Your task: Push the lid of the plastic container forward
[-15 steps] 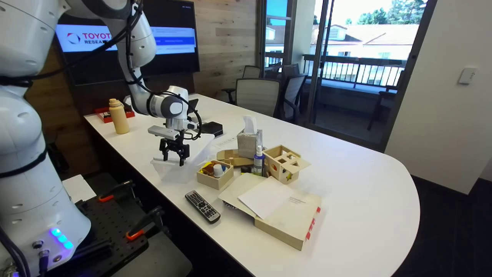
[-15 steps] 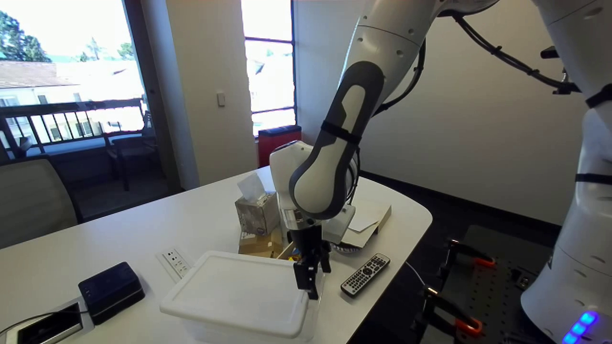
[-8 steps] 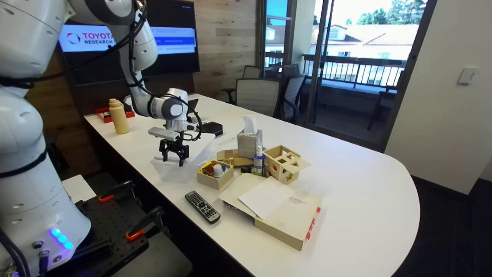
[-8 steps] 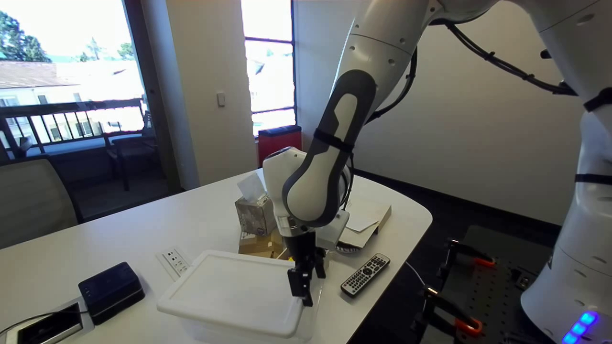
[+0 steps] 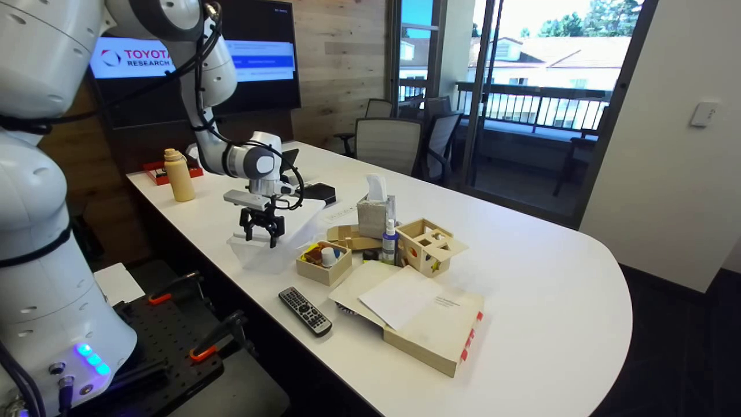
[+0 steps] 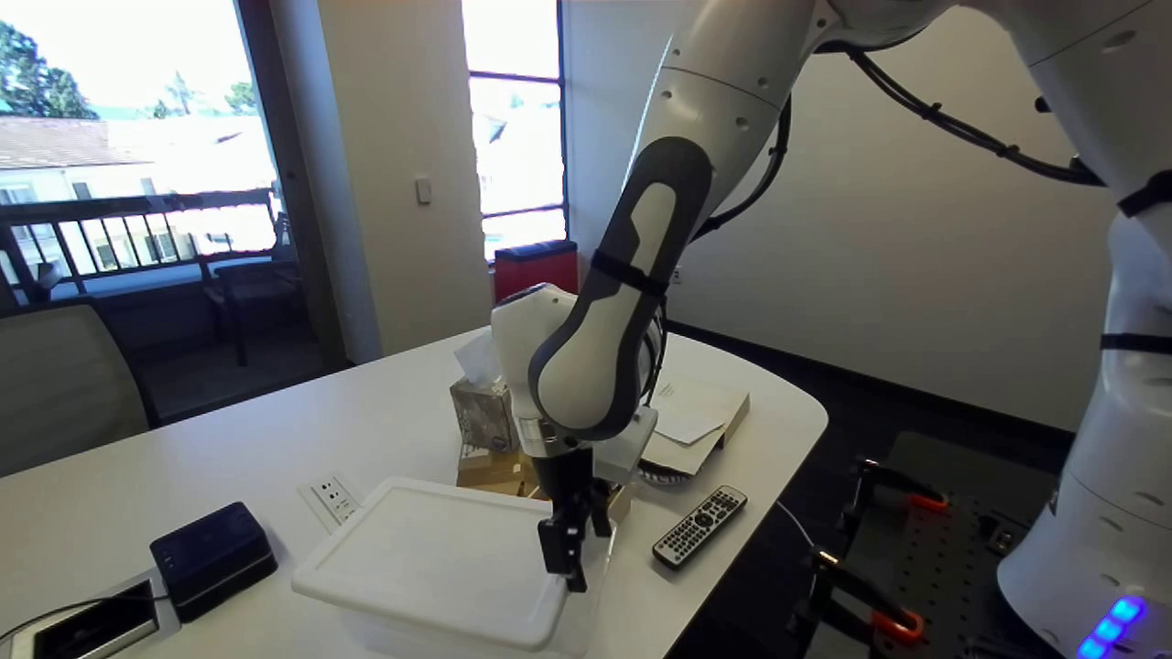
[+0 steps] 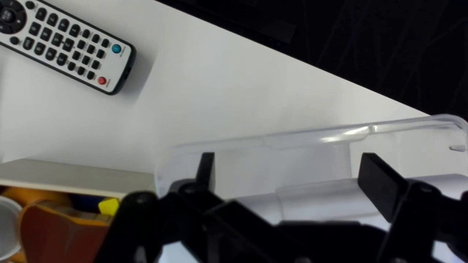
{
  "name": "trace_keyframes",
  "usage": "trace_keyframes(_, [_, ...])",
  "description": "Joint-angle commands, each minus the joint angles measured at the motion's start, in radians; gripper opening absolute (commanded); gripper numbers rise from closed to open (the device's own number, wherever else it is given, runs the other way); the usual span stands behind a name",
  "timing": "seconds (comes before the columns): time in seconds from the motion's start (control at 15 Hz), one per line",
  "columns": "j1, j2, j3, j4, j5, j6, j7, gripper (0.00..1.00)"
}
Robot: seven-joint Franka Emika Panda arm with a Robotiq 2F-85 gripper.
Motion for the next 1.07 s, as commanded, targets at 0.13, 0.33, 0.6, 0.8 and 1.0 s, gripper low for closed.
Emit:
trace_keyframes(0.13, [0.021, 0.018, -0.004, 0.032, -0.021, 0.016, -0.002, 1.00])
trace_keyframes(0.33, [0.026, 0.015, -0.005, 0.027, -0.024, 0.066, -0.003, 1.00])
trace_keyframes(0.6, [0.034, 0.019, -0.009, 0.020, -0.031, 0.154, -0.004, 1.00])
trace_keyframes(0.8, [0.031, 0.031, -0.006, 0.021, -0.038, 0.201, -0.009, 1.00])
trace_keyframes(1.0, [0.026, 0.046, -0.002, 0.022, -0.035, 0.253, -0.015, 1.00])
